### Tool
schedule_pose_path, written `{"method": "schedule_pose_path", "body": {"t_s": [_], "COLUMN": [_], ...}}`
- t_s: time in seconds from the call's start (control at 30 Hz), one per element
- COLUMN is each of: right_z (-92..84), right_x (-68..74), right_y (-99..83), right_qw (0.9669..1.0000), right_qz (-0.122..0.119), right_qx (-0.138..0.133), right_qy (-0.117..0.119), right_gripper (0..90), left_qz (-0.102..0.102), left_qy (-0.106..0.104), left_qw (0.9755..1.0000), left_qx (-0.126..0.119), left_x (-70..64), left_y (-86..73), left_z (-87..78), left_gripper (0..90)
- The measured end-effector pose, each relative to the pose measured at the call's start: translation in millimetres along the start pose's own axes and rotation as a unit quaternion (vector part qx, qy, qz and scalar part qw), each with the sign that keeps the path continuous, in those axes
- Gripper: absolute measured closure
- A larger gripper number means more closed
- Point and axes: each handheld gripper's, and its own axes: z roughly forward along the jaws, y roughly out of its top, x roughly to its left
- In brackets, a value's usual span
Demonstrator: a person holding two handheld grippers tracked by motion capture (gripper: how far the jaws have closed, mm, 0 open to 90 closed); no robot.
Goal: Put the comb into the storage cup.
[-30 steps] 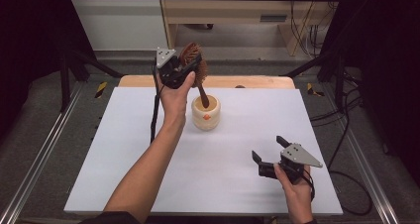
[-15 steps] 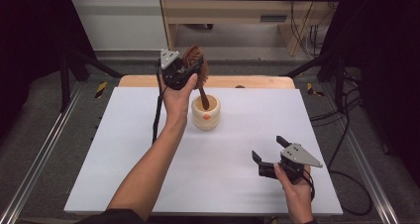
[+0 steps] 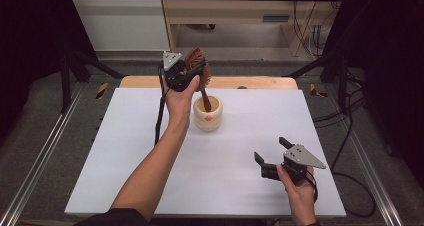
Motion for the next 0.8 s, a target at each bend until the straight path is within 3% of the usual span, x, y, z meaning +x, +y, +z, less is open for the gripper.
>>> {"method": "schedule_pose_path", "body": {"t_s": [0.8], "right_z": [0.2], "right_x": [-0.3], "right_y": [-0.3], "right_qw": [1.0000], "right_qz": [0.000], "right_qx": [0.001], "right_qy": [0.002], "right_gripper": [3.4], "left_qz": [-0.005], "left_qy": [0.002], "left_qw": [1.0000], "left_qx": [0.007], "left_x": [1.2], "left_y": [-10.8], "left_z": [2.0], "left_gripper": [50.6]}}
